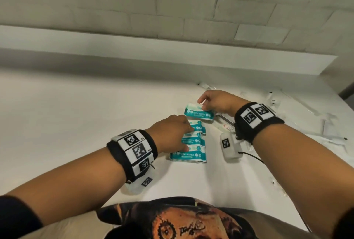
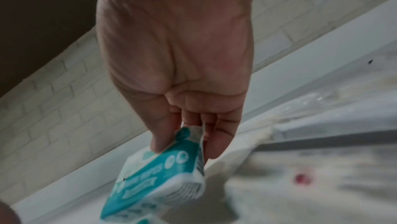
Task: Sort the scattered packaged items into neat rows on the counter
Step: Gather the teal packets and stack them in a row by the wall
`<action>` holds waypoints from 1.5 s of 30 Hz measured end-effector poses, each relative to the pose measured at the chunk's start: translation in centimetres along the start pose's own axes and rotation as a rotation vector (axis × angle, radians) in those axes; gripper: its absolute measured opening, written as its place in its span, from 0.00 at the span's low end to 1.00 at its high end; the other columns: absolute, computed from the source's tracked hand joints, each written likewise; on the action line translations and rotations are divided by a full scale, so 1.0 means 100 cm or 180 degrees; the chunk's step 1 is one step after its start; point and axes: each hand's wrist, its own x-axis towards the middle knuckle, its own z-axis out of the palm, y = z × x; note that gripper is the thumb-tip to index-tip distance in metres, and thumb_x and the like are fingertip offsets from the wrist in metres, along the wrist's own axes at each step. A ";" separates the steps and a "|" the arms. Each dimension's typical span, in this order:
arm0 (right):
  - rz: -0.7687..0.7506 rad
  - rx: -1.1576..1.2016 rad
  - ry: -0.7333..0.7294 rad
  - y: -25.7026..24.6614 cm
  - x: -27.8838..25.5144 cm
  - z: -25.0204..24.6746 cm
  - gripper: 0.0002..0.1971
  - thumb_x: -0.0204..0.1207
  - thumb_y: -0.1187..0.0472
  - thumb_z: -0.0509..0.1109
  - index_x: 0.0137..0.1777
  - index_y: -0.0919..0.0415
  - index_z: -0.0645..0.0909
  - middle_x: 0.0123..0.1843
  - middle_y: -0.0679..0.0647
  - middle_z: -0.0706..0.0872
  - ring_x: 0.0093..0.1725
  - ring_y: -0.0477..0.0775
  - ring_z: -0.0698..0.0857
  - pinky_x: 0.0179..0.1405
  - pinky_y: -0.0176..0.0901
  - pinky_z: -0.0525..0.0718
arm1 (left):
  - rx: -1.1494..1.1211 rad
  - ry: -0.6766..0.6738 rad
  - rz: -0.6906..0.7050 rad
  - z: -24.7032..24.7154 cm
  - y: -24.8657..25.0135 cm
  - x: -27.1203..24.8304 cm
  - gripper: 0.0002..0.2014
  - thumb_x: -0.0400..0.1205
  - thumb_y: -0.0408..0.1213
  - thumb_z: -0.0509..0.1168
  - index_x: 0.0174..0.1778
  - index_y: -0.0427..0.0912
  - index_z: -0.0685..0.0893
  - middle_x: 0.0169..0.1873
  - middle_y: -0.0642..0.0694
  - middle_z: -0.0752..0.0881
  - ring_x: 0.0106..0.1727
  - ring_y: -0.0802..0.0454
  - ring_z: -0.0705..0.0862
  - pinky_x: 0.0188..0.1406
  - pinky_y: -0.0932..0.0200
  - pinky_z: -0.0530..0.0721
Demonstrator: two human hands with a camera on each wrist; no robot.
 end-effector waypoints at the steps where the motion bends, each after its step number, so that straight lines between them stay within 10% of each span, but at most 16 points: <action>1: -0.0055 -0.0041 0.0020 -0.005 0.005 0.004 0.08 0.78 0.65 0.70 0.55 0.55 0.82 0.53 0.52 0.86 0.52 0.51 0.85 0.46 0.38 0.83 | 0.0016 0.0000 -0.0013 0.000 0.000 0.000 0.34 0.76 0.55 0.69 0.79 0.53 0.68 0.73 0.53 0.69 0.72 0.51 0.68 0.68 0.51 0.75; 9: -0.0252 -0.1357 -0.0021 -0.019 0.008 0.006 0.15 0.82 0.64 0.65 0.65 0.54 0.84 0.68 0.49 0.84 0.63 0.50 0.82 0.62 0.42 0.77 | -0.0062 -0.0035 0.0002 -0.001 -0.001 0.001 0.33 0.76 0.55 0.69 0.78 0.54 0.70 0.74 0.53 0.70 0.75 0.50 0.66 0.72 0.49 0.72; 13: 0.0013 -0.1684 0.0394 0.002 -0.019 -0.018 0.11 0.76 0.53 0.72 0.57 0.51 0.81 0.58 0.49 0.84 0.50 0.50 0.81 0.53 0.44 0.80 | -0.0243 0.0024 -0.0015 -0.005 0.001 0.005 0.36 0.77 0.56 0.67 0.80 0.51 0.65 0.79 0.52 0.63 0.79 0.51 0.63 0.76 0.54 0.66; 17: 0.0496 -0.2001 -0.0035 0.027 -0.044 0.002 0.29 0.63 0.52 0.81 0.58 0.53 0.69 0.51 0.50 0.79 0.46 0.52 0.82 0.49 0.50 0.86 | -0.0074 -0.0157 -0.0196 -0.010 0.006 0.015 0.41 0.77 0.58 0.66 0.83 0.48 0.57 0.84 0.51 0.53 0.83 0.49 0.58 0.80 0.52 0.61; 25: 0.0567 -0.0175 -0.0309 0.052 -0.049 -0.016 0.06 0.78 0.64 0.70 0.52 0.64 0.86 0.48 0.60 0.89 0.39 0.52 0.85 0.35 0.38 0.84 | 0.0213 -0.0231 -0.0291 -0.010 0.010 0.017 0.40 0.75 0.60 0.67 0.80 0.45 0.65 0.80 0.50 0.63 0.76 0.48 0.70 0.73 0.48 0.74; 34: 0.0555 -0.0982 -0.0176 0.052 -0.044 -0.008 0.21 0.68 0.48 0.78 0.57 0.54 0.80 0.53 0.49 0.85 0.52 0.53 0.82 0.55 0.48 0.82 | 0.0157 -0.0219 -0.0333 -0.010 0.008 0.017 0.43 0.75 0.60 0.67 0.83 0.48 0.59 0.82 0.54 0.59 0.79 0.51 0.66 0.75 0.52 0.71; 45: -0.0384 -0.0868 0.0375 -0.022 0.023 -0.003 0.26 0.70 0.63 0.78 0.70 0.56 0.80 0.68 0.51 0.84 0.61 0.48 0.83 0.59 0.38 0.78 | 0.0120 -0.0210 -0.0307 -0.012 0.008 0.016 0.42 0.75 0.59 0.68 0.82 0.48 0.61 0.82 0.52 0.60 0.79 0.49 0.67 0.74 0.50 0.72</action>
